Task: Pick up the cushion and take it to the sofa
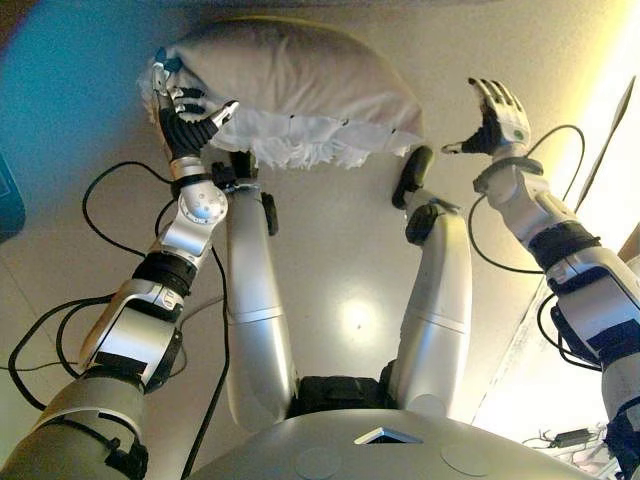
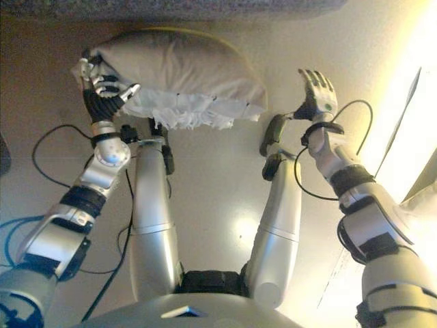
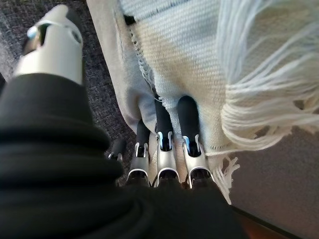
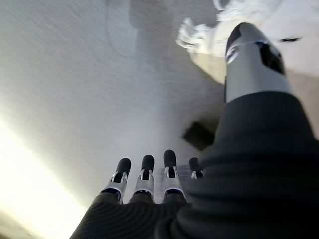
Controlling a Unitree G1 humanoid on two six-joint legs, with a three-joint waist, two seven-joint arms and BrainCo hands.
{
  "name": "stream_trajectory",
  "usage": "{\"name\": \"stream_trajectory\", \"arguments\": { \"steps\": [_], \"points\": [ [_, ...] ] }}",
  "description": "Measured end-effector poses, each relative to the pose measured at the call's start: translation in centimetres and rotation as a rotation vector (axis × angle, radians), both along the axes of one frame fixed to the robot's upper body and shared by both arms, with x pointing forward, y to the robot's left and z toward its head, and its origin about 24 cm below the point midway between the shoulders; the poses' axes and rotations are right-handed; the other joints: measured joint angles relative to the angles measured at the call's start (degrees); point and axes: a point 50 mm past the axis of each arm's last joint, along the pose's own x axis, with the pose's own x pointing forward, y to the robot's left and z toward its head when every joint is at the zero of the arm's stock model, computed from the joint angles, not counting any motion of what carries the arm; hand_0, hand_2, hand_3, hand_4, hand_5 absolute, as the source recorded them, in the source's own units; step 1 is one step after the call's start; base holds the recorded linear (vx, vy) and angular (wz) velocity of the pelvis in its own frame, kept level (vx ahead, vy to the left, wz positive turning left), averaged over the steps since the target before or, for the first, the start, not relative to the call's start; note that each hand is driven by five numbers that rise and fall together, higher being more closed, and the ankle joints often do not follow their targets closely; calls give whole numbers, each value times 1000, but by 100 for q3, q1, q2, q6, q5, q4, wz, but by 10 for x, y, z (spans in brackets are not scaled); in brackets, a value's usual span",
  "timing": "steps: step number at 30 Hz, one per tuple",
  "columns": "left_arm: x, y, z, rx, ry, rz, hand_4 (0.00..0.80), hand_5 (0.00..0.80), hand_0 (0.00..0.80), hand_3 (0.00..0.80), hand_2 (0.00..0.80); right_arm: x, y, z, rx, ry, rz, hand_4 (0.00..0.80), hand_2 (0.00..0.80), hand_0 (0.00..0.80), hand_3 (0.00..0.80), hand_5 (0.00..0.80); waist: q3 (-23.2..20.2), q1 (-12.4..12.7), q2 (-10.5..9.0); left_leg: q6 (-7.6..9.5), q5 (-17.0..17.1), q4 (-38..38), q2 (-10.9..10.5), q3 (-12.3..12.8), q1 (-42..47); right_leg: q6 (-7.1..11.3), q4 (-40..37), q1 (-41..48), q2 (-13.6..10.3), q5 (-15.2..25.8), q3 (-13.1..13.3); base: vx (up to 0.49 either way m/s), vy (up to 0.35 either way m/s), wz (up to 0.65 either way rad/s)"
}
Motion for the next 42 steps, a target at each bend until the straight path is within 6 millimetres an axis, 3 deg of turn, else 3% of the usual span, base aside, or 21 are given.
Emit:
{"name": "stream_trajectory", "arguments": {
  "steps": [4,11,23,38,39,40,42],
  "points": [
    [4,-7,5,-18,-24,-6,0,0,0,0,0,6,28,16,-132,-101,100,0,0,0,0,0,0,5,2,3,10,-76,-13,34,5,29,-12,-32,-28,15,3,-3,6,2],
    [10,-15,15,-36,-54,-13,0,0,0,0,0,9,43,38,-228,-220,154,0,0,0,0,0,-1,19,6,0,36,-151,-51,42,20,22,17,-47,-70,-6,1,-1,1,2],
    [14,-19,20,-56,-65,-4,0,0,0,0,0,9,70,23,-252,-176,262,0,0,0,0,0,-3,38,19,-84,151,-394,-54,45,96,-76,45,-135,-75,-64,-3,0,1,1],
    [15,-27,20,-65,-66,-23,0,0,0,0,0,13,75,18,-199,-104,267,0,0,0,0,0,-7,85,44,-116,228,-421,-57,46,108,-148,182,-198,-121,-106,-23,0,0,0],
    [15,-28,20,-67,-66,-27,0,0,0,0,0,13,75,18,-189,-102,264,449,449,449,449,449,-8,96,49,-116,239,-432,-57,46,107,-152,188,-210,-122,-107,-23,0,0,0],
    [15,-29,20,-70,-66,-29,0,0,0,0,0,13,75,18,-184,-101,261,800,800,800,800,800,-7,114,55,-119,244,-439,-58,46,106,-156,193,-219,-125,-109,-23,0,0,0],
    [15,-33,20,-78,-66,-38,0,0,0,0,0,14,73,18,-159,-98,251,800,800,800,800,800,-6,152,68,-121,245,-439,-68,47,102,-176,235,-245,-148,-126,-23,5,16,3]
  ]
}}
